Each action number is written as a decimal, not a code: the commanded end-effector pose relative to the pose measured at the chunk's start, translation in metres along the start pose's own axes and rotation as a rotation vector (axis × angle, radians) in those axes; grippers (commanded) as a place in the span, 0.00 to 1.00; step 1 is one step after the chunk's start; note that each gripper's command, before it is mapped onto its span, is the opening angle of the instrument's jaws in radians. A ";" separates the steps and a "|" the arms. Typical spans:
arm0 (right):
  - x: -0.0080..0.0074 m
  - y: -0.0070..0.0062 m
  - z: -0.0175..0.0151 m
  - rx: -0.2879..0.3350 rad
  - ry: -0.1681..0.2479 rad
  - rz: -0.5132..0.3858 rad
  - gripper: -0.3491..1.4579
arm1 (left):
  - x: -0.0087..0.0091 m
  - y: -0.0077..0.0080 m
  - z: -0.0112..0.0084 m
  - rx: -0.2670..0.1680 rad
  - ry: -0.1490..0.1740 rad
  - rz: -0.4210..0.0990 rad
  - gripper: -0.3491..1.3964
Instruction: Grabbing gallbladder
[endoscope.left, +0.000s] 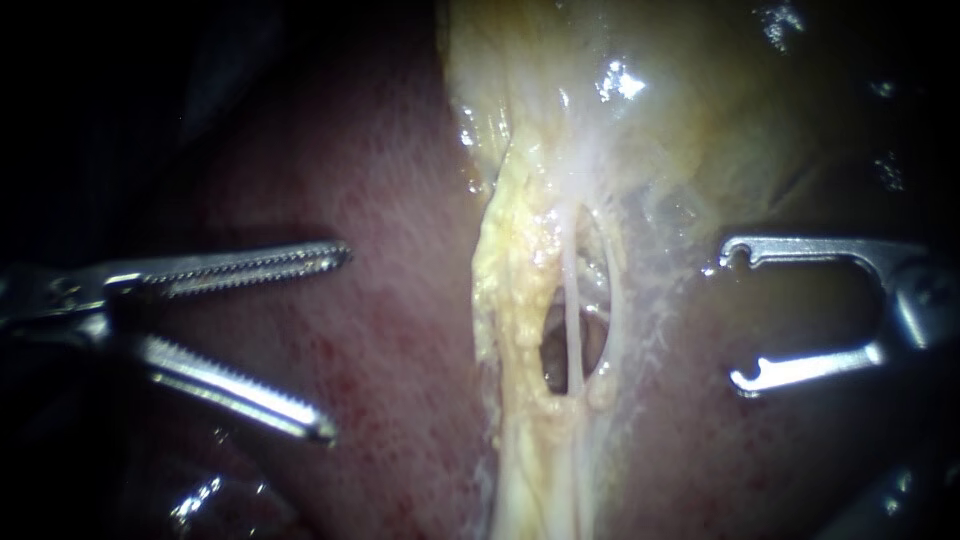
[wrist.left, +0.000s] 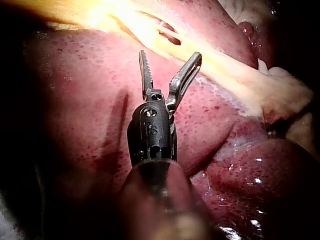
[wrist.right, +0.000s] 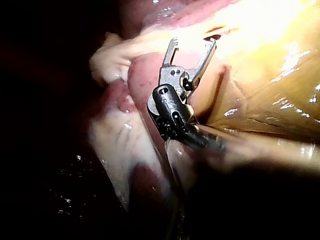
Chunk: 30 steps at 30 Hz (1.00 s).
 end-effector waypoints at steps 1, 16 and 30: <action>0.0000 0.0000 0.0000 0.000 0.000 0.000 0.52 | -0.0001 0.0000 0.0000 0.000 0.000 -0.001 0.67; 0.0000 0.0000 -0.0001 0.001 0.000 0.005 0.52 | -0.0046 0.0029 0.0023 -0.003 -0.006 -0.023 0.62; -0.0001 0.0000 -0.0002 0.000 0.000 0.005 0.52 | -0.0026 0.0055 0.0067 -0.019 -0.003 -0.016 0.61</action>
